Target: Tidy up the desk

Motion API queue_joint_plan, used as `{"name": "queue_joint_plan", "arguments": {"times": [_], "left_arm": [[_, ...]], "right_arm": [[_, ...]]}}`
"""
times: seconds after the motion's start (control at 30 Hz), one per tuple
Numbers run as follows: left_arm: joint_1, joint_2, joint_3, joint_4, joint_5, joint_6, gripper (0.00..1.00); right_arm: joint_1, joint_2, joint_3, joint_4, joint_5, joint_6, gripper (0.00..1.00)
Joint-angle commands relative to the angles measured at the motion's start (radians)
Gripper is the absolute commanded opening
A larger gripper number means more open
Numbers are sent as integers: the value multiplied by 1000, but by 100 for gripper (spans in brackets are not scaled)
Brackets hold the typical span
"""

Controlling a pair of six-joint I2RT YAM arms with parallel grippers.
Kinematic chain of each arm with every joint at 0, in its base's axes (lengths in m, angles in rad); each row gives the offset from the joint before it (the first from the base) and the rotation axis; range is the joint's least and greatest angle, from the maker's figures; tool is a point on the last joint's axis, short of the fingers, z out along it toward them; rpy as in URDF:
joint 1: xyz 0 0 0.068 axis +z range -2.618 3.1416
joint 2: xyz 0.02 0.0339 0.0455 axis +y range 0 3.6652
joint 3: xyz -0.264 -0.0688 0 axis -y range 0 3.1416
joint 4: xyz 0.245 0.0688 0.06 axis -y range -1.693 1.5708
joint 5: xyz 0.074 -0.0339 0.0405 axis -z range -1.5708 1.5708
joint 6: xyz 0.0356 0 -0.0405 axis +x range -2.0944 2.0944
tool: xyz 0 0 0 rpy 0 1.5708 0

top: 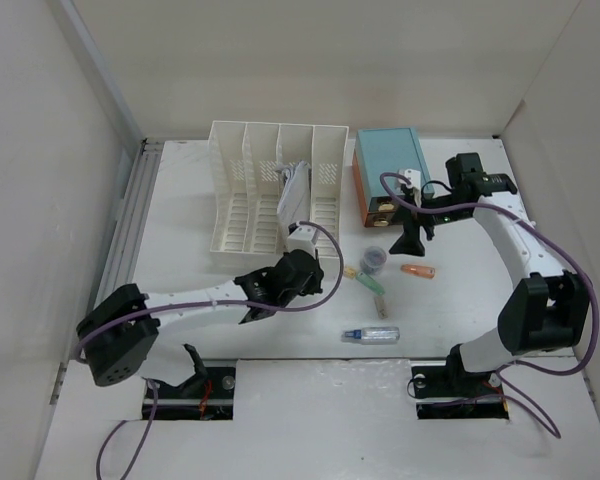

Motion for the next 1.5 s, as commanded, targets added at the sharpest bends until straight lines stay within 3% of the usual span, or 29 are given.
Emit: {"name": "queue_joint_plan", "arguments": {"times": [0.0,0.17,0.47,0.93,1.47], "left_arm": [[5,55,13,74,18,-57,0],[5,188,32,84,-2,-66,0],[5,259,10,208,-83,-75,0],[5,426,153,288,-217,-5,0],[75,500,241,288,-180,60,0]], "right_arm": [[-11,-28,53,-17,-39,-27,100],[-11,-28,54,-17,-48,-27,100],[-11,-28,54,-17,-48,-27,100],[-11,-37,54,-17,-48,-27,100],[-11,-37,54,-17,-48,-37,100]]}}
